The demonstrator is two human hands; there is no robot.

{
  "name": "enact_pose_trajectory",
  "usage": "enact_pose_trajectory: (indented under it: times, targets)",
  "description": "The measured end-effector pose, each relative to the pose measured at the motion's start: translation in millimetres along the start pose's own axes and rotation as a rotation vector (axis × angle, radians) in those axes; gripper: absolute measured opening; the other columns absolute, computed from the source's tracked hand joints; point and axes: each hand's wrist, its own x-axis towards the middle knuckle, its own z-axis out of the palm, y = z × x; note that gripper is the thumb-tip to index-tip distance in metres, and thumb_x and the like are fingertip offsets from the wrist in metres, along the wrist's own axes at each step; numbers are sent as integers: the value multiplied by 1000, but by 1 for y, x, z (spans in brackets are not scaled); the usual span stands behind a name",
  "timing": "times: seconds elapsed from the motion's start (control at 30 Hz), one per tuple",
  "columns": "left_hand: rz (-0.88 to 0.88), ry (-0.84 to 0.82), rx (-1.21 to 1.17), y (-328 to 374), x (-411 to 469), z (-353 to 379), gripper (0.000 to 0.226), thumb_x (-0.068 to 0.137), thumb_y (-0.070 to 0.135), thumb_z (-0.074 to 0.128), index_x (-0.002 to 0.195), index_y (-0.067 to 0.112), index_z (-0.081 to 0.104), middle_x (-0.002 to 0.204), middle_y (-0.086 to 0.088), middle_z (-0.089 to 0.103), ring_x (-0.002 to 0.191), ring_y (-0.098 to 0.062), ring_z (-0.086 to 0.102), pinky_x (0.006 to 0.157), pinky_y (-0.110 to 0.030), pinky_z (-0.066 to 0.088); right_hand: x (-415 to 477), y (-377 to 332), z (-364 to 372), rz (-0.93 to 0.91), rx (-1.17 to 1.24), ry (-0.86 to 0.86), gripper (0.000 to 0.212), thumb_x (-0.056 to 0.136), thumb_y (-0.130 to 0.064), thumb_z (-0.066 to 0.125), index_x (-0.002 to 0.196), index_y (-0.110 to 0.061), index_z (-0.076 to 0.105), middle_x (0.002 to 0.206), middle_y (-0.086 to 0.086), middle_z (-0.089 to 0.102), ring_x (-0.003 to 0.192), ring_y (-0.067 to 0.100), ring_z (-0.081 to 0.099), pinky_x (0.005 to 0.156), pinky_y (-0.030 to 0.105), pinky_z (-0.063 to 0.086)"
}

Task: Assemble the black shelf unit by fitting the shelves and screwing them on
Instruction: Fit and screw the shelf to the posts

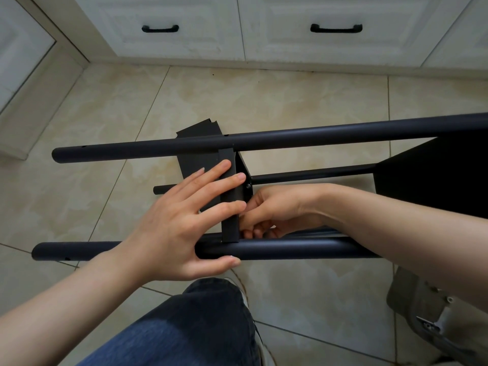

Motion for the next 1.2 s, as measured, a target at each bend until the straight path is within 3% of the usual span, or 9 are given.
enact_pose_trajectory:
  times: [0.1,0.27,0.73,1.2]
  targets:
    - [4,1,0,-1,0,1,66,85,62,67,132,16,63,159,-8,39,153,-31,25,112,-60,38,-2,-1,-2,16,3,-15,23,90,-24,69,68,-22,75,70,-4,66,62,6,57,62,21,45]
    - [1,7,-3,-1,-1,1,66,85,63,67,130,15,65,159,-7,39,153,-30,26,113,-60,38,5,-1,4,52,-30,6,36,91,-25,68,55,-24,72,64,-4,64,60,7,57,67,24,46]
    - [4,0,2,-1,0,0,66,85,63,67,131,16,63,159,-8,39,153,-31,25,113,-60,38,0,-2,2,6,-24,-4,37,93,-19,65,57,-23,72,63,-5,64,59,4,57,57,16,48]
    - [-6,-13,3,1,1,-1,67,83,62,69,129,14,66,158,-9,40,153,-31,26,111,-60,40,4,0,4,47,-56,32,23,90,-25,67,68,-21,72,70,-2,67,65,10,61,71,27,49]
